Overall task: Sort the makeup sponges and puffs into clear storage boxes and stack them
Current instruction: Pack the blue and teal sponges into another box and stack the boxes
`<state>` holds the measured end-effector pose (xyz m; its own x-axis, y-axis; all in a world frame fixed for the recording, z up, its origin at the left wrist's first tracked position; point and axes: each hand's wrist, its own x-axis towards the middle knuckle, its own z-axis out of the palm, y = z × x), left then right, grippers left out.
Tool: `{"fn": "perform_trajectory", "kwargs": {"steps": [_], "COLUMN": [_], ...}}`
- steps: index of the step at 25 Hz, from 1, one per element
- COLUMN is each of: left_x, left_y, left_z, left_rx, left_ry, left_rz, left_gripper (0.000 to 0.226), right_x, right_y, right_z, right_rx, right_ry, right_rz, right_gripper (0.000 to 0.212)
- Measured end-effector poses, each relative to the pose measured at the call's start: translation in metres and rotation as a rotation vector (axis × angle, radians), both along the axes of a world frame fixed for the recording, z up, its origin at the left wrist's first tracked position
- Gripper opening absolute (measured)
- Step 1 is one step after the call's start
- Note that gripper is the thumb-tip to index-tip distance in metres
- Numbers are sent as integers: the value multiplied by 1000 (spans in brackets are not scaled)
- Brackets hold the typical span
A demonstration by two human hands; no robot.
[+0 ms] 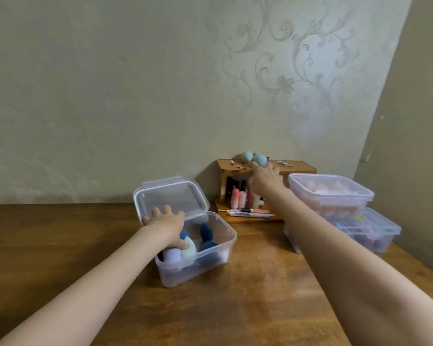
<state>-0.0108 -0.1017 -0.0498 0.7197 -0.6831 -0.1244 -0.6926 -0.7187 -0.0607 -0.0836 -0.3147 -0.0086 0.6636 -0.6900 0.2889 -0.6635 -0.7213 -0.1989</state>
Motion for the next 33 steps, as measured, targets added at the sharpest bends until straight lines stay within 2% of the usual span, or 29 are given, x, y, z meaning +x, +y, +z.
{"fn": "perform_trajectory", "kwargs": {"steps": [2, 6, 9, 11, 13, 14, 16, 19, 23, 28, 29, 31, 33], "left_x": [12, 20, 21, 20, 17, 14, 8, -2, -3, -4, -4, -2, 1], "left_y": [3, -1, -3, -3, -3, -2, 1, 11, 22, 28, 30, 33, 34], "left_z": [0, -3, -5, -5, -5, -4, -3, -8, -15, -14, -14, -14, -14], "left_rx": [-9, 7, 26, 38, 38, 35, 14, -84, -128, -149, -149, -166, -181], "left_ry": [61, 37, 38, 27, 18, 14, 2, 6, 42, 31, 28, 46, 66], "left_rz": [-35, -60, -56, -47, -35, -28, -25, -63, -119, -150, -156, -167, -175], "left_gripper": [49, 49, 50, 51, 53, 55, 60, 55, 45, 42, 42, 38, 32], "right_x": [22, 47, 48, 38, 25, 18, 7, -8, -24, -12, -9, -4, -2], "right_y": [-20, -44, -41, -23, 4, 22, 51, 73, 85, 102, 102, 99, 95], "right_z": [1, -4, 3, 11, 16, 14, 2, -12, -5, -21, -23, -25, -27], "right_rx": [20, 27, -118, -146, 38, 178, 415, 607, 989, 954, 959, 983, 902], "right_ry": [-43, -75, -264, -479, -580, -539, -320, -10, 130, 396, 399, 275, 163], "right_rz": [-47, -117, -128, -20, 179, 273, 408, 533, 598, 580, 573, 550, 543], "right_gripper": [49, 42, 35, 35, 43, 45, 46, 42, 26, 51, 52, 50, 46]}}
